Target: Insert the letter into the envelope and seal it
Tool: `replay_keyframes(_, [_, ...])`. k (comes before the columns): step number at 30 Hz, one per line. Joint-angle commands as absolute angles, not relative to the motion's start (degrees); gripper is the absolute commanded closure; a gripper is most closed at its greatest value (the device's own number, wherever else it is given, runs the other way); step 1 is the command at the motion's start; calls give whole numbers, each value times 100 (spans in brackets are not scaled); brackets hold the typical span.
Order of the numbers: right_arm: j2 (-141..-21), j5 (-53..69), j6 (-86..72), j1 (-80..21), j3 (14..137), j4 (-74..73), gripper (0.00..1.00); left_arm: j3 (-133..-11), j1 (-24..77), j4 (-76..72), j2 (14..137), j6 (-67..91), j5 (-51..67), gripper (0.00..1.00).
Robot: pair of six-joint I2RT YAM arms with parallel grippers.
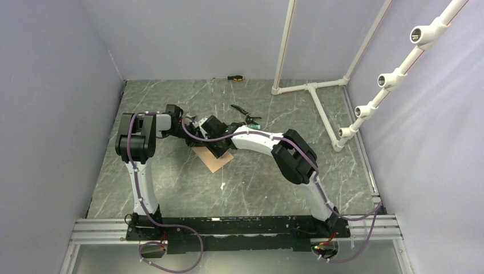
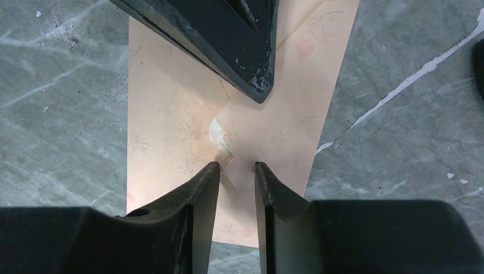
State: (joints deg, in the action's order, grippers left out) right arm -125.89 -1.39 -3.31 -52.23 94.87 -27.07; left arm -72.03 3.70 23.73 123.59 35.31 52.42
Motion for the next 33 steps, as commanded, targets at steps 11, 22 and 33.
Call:
replay_keyframes(11, [-11874, 50, -1047, -4922, 9461, -2432, 81, -7012, 275, 2814, 12727, 3335, 3966, 98])
replay_keyframes(22, [-12754, -101, -769, -4937, 10284, -2867, 83, -7026, 272, 2815, 12726, 3359, 3957, 98])
replay_keyframes(33, [-13079, -241, -375, -5109, 10128, -2909, 80, -7036, 272, 2838, 12753, 3383, 3944, 97])
